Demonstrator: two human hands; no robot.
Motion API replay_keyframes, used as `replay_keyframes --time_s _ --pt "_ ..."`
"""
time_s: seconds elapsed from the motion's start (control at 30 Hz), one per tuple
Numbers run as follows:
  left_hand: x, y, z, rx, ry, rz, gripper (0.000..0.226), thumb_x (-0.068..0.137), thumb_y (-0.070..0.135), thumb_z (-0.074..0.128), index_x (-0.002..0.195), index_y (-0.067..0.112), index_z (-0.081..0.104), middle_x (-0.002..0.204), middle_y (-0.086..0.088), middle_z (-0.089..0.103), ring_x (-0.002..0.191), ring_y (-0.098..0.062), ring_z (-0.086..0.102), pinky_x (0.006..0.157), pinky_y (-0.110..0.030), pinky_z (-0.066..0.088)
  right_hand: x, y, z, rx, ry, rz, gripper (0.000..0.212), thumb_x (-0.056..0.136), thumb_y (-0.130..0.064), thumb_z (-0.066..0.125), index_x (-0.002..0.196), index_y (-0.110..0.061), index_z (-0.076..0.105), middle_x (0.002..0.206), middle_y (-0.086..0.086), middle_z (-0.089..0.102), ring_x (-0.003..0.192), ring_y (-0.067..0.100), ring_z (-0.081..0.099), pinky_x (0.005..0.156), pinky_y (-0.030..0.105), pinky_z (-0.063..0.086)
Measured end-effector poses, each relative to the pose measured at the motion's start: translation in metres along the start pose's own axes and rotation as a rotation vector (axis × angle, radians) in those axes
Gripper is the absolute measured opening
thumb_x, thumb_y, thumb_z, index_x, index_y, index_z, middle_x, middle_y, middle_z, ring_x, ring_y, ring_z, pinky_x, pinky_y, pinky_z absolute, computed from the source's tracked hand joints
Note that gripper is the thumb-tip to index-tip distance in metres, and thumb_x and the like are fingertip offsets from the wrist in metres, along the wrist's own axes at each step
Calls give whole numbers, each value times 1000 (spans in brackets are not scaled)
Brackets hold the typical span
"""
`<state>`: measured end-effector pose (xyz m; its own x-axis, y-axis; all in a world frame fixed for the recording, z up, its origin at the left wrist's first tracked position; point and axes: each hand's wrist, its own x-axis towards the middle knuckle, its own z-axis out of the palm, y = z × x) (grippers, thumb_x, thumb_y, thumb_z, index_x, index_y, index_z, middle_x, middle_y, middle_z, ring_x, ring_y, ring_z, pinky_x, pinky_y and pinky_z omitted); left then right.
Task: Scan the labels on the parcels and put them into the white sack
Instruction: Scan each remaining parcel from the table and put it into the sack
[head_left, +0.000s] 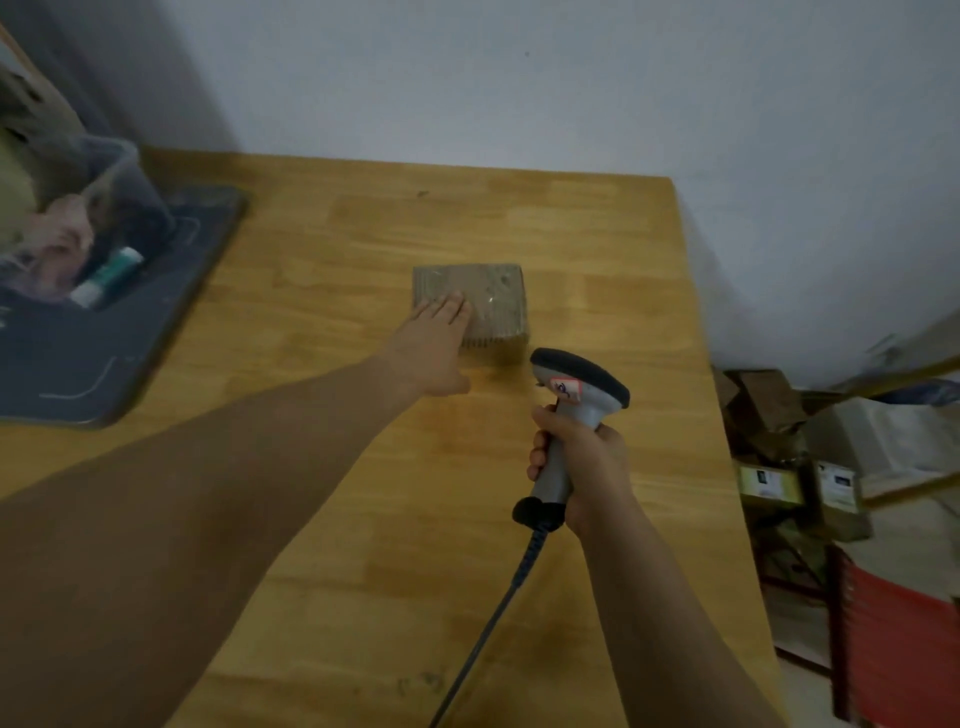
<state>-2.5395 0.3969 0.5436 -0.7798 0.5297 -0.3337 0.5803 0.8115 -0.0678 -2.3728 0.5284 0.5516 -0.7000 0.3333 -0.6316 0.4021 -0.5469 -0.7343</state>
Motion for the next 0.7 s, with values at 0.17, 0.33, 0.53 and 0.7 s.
replay_keyframes --time_s 0.17,0.33,0.53,0.7 --pt "-67 8 20 6 35 -28 102 77 64 62 150 8 19 153 -11 22 142 -27 20 119 -38 15 -7 -3 -1 -20 25 18 17 85 -4 67 72 -4 56 49 5 53 40 16 47 42 26 43" --pt "-101 -9 16 -76 7 -180 129 54 69 78 149 14 10 150 -15 12 142 -35 12 118 -48 9 -20 0 -3 -59 35 33 19 85 -5 68 71 -4 56 49 5 53 39 16 48 41 25 44" --pt "-103 -28 17 -138 -92 -192 125 65 62 75 153 18 -3 147 -15 22 138 -36 21 116 -46 18 -34 6 0 -103 30 15 19 85 -4 68 70 -4 55 50 5 53 39 16 48 42 26 43" --pt "-148 -50 24 -876 -355 -161 87 71 39 83 144 22 39 131 5 52 124 -20 48 92 -25 45 -51 15 6 -153 9 5 20 86 -7 69 72 -4 55 54 7 53 40 16 49 42 25 43"
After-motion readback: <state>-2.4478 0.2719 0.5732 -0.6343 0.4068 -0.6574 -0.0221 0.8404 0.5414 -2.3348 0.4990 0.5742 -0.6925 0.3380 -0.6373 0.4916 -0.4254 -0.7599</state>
